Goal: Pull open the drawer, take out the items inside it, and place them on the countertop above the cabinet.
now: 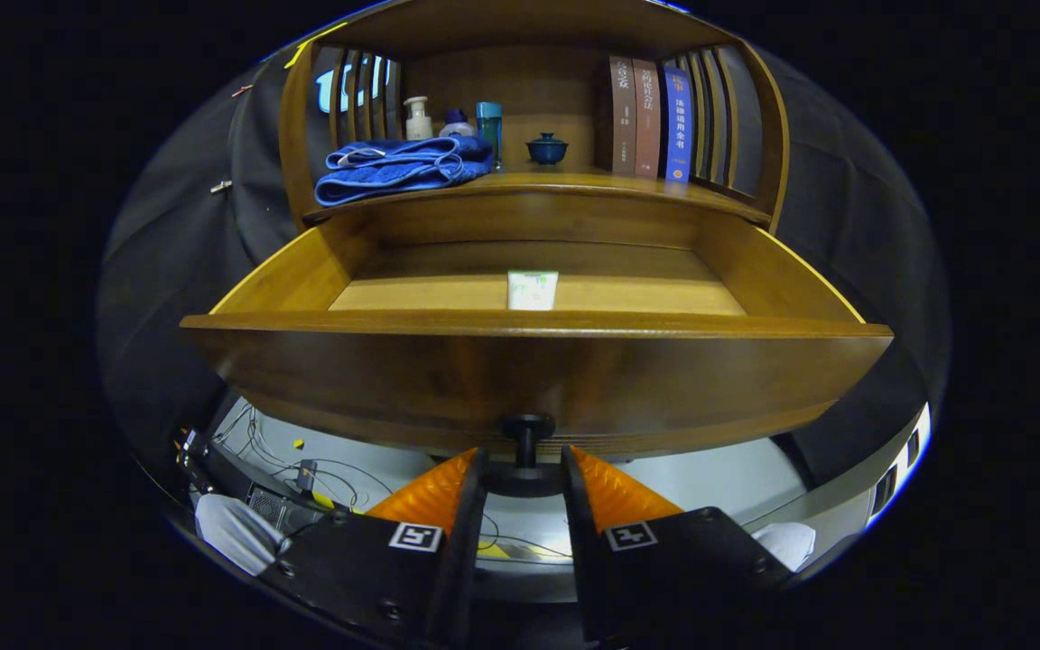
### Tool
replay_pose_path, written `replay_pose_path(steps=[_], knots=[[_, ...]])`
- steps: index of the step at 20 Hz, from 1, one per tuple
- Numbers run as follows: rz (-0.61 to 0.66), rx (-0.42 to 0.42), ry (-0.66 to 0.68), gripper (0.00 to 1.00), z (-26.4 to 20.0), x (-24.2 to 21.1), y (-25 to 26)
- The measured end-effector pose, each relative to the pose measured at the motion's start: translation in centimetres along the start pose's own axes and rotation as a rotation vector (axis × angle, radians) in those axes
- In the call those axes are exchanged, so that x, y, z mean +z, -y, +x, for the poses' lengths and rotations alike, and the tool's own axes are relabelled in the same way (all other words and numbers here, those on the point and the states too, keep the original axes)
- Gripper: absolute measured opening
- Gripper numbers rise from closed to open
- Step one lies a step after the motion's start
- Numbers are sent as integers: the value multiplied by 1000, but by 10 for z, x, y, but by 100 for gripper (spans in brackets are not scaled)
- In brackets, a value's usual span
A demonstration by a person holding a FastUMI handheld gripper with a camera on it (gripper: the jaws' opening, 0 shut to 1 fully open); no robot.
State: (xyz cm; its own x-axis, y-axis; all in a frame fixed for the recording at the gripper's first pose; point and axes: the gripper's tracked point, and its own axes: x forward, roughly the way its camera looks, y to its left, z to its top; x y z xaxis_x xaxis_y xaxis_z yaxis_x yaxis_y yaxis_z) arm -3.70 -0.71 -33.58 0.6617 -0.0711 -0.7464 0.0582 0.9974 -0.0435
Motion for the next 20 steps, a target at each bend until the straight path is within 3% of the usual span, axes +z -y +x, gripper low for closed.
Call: replay_pose_path(steps=[3, 9, 12, 17, 20], knots=[[15, 11, 11, 96, -23, 8, -4], [38, 93, 68, 97, -60, 78, -25], [47, 87, 114, 97, -56, 123, -20], [46, 36, 5, 100, 7, 159, -10], [25, 22, -116, 99, 51, 150, -6]])
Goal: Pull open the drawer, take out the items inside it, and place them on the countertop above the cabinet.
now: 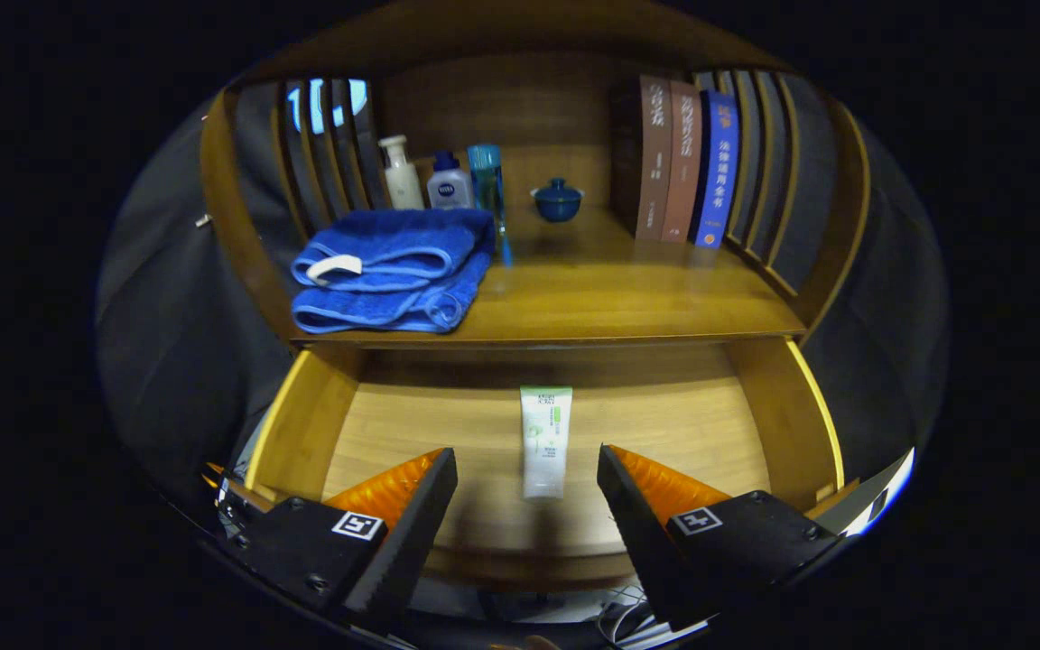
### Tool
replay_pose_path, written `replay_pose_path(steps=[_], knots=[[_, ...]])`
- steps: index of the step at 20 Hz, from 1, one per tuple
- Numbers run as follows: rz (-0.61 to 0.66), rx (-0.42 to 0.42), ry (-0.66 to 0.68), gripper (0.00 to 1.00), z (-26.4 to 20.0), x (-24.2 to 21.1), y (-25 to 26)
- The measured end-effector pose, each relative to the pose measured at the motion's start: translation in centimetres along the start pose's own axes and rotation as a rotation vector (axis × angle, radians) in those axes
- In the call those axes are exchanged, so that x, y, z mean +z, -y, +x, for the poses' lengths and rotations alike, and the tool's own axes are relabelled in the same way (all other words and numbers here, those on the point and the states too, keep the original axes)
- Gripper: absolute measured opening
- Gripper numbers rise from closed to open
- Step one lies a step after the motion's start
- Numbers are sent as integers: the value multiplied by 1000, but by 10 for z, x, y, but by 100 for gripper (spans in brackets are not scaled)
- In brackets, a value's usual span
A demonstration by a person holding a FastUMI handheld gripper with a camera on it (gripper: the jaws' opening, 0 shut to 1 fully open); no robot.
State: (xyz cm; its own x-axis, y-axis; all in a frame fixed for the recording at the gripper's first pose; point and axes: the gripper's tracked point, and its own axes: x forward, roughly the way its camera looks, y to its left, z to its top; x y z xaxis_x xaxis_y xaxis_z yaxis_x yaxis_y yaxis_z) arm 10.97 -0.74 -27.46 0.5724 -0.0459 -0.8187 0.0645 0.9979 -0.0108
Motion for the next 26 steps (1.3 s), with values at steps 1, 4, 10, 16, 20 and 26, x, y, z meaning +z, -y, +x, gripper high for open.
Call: replay_pose_path(steps=[1, 4, 10, 16, 20, 26], knots=[[-4, -6, -46, 100, 13, -4, 1], [-21, -33, -190, 100, 45, -21, 11], [-17, -55, -375, 99, 75, -54, 16], [-30, -53, -453, 70, 85, -63, 11], [-72, -33, -440, 48, 89, -63, 8], [-46, -5, -425, 42, 73, -62, 5]])
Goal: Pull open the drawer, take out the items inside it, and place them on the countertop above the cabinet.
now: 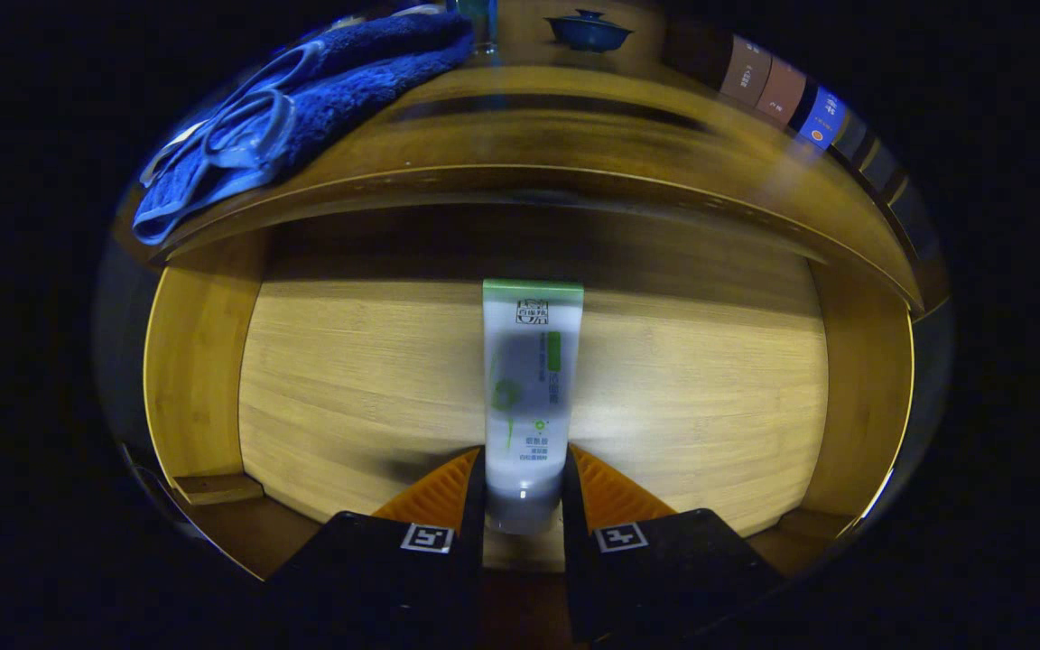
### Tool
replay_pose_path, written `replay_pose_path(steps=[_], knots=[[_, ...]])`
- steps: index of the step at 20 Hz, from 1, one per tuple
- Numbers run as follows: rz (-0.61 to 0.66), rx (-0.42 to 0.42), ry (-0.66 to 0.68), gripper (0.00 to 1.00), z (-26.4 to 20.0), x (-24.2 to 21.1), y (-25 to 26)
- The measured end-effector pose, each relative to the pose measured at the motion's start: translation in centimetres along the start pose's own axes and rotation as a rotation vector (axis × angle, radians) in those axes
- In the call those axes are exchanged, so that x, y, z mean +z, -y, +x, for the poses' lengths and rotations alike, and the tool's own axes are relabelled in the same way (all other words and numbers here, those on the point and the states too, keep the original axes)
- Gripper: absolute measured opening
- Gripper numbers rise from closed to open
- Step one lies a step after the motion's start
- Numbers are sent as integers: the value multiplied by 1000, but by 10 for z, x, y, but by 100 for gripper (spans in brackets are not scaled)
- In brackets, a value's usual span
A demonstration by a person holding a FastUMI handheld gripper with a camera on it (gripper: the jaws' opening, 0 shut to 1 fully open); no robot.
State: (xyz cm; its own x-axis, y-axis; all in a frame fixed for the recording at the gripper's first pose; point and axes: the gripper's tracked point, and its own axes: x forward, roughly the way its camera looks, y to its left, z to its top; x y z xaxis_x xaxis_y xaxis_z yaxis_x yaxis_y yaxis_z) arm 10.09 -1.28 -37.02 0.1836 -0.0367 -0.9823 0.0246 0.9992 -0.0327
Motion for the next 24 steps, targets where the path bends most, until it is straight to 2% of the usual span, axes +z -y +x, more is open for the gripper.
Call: replay_pose_path(steps=[8, 12, 18, 24], knots=[[15, 61, 131, 42, -81, -18, -8], [20, 82, 218, 42, -111, -13, -3], [37, 88, 364, 42, -144, 60, 13], [54, 69, 402, 42, -127, 146, 26]])
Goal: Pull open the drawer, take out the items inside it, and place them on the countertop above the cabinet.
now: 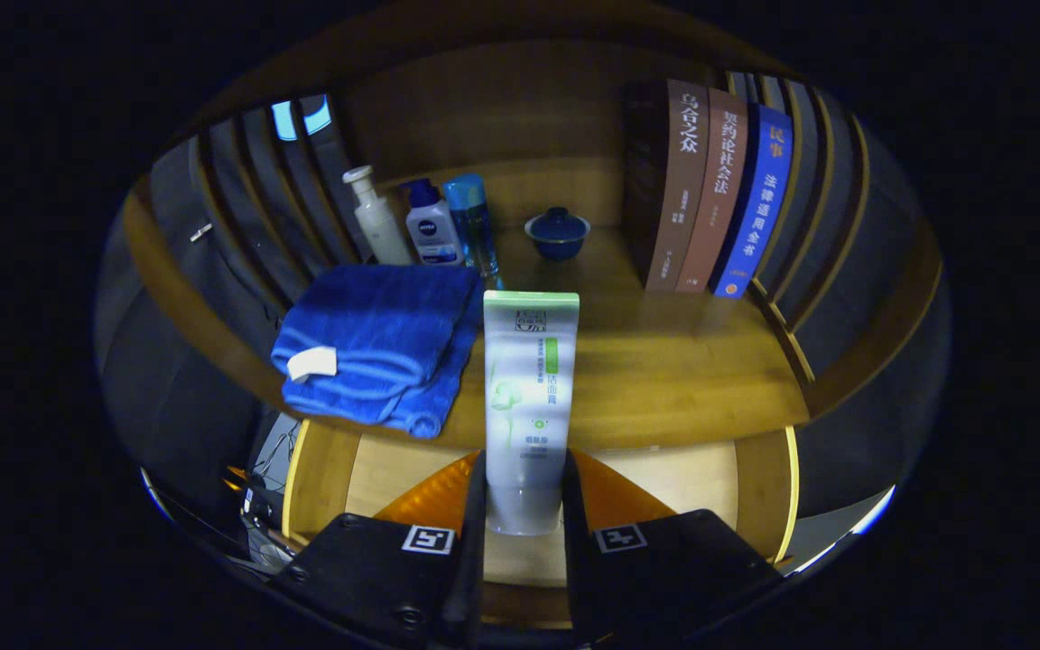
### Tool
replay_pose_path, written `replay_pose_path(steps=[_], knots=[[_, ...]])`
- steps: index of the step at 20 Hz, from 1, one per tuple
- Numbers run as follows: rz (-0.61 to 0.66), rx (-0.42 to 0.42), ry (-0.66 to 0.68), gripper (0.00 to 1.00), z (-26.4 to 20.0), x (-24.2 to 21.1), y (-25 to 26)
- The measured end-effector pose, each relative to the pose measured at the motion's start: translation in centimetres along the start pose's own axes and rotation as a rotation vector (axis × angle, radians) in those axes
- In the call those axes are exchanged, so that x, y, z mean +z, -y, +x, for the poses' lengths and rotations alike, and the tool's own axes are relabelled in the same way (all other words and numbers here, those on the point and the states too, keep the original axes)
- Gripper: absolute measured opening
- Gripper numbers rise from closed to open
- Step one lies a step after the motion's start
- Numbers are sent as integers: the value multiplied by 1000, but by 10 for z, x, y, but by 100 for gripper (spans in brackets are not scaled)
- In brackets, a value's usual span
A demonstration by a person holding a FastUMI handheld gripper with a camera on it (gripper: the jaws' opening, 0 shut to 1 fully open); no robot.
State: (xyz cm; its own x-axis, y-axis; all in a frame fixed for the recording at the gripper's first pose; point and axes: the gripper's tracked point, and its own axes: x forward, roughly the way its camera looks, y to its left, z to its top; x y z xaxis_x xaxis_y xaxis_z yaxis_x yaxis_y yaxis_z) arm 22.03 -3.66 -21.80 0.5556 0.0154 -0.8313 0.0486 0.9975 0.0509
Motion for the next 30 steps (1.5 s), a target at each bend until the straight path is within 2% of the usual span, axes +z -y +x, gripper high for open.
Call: replay_pose_path(steps=[5, 10, 16, 17, 21, 25, 30], knots=[[22, -14, -64, 42, 53, 16, 9], [35, -48, -103, 42, 82, 17, 19], [52, -44, -62, 100, 75, 28, 19], [49, -44, -62, 98, 71, 28, 20], [22, -50, -32, 100, 51, 26, 18], [-2, -46, 69, 100, 14, 24, 7], [-9, 3, 231, 100, -45, 5, -15]])
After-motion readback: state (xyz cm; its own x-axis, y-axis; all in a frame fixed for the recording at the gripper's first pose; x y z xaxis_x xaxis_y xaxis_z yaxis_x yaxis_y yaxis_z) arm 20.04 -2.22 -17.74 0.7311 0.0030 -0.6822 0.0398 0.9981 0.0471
